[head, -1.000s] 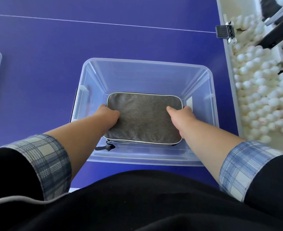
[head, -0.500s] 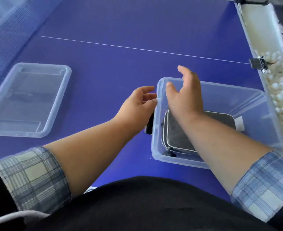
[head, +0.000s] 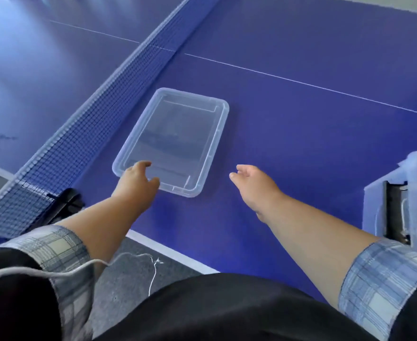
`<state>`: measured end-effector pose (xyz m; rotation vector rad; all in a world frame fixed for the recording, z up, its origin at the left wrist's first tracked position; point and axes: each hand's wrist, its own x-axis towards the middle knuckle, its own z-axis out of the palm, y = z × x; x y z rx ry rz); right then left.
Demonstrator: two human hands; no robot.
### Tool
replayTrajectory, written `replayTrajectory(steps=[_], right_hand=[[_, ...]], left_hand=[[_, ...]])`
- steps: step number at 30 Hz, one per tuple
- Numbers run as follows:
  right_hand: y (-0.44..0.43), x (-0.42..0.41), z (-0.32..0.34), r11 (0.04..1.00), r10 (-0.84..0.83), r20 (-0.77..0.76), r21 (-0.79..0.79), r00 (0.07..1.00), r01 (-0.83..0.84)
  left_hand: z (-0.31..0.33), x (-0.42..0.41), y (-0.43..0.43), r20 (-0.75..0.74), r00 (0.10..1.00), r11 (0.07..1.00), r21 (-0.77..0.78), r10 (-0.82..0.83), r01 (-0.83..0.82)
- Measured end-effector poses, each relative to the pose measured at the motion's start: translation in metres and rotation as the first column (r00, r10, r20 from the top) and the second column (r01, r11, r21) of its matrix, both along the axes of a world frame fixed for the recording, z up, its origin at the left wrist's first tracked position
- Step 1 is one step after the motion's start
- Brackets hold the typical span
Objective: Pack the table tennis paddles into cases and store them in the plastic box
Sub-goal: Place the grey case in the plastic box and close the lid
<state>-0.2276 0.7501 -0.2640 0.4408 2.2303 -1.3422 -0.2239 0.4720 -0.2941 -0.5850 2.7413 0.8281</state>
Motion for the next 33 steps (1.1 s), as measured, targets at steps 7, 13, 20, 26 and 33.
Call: replayTrajectory(steps=[7,13,20,26,33], right_hand=[[-0.074,-0.014,-0.054,0.997,-0.062,0.230,-0.025,0.971,0.070],[-0.098,-0.035,-0.087,0.969,-0.230,0.172,-0.052,0.958,0.242],[-0.095,-0.052,-0.088,0.834,-0.476,0.281,-0.157,0.833,0.530],[-0.070,-0.051,-0.083,0.748,-0.547,0.271,-0.267,0.792,0.608],[-0.030,-0.038,-0.041,0.652,-0.574,0.262,-0.427,0.776,0.627]], left_hand=[[-0.056,-0.023,-0.104,0.116,0.980,0.977,-0.157,0.164,-0.145],[-0.089,-0.056,-0.104,0.092,0.984,0.978,-0.156,0.150,-0.135],[-0.085,-0.057,-0.082,0.071,0.970,0.972,-0.062,0.231,-0.226],[-0.070,-0.038,-0.053,0.085,0.977,0.981,-0.017,0.194,-0.193],[-0.026,-0.013,-0.011,-0.137,0.901,0.894,-0.251,-0.413,0.371]])
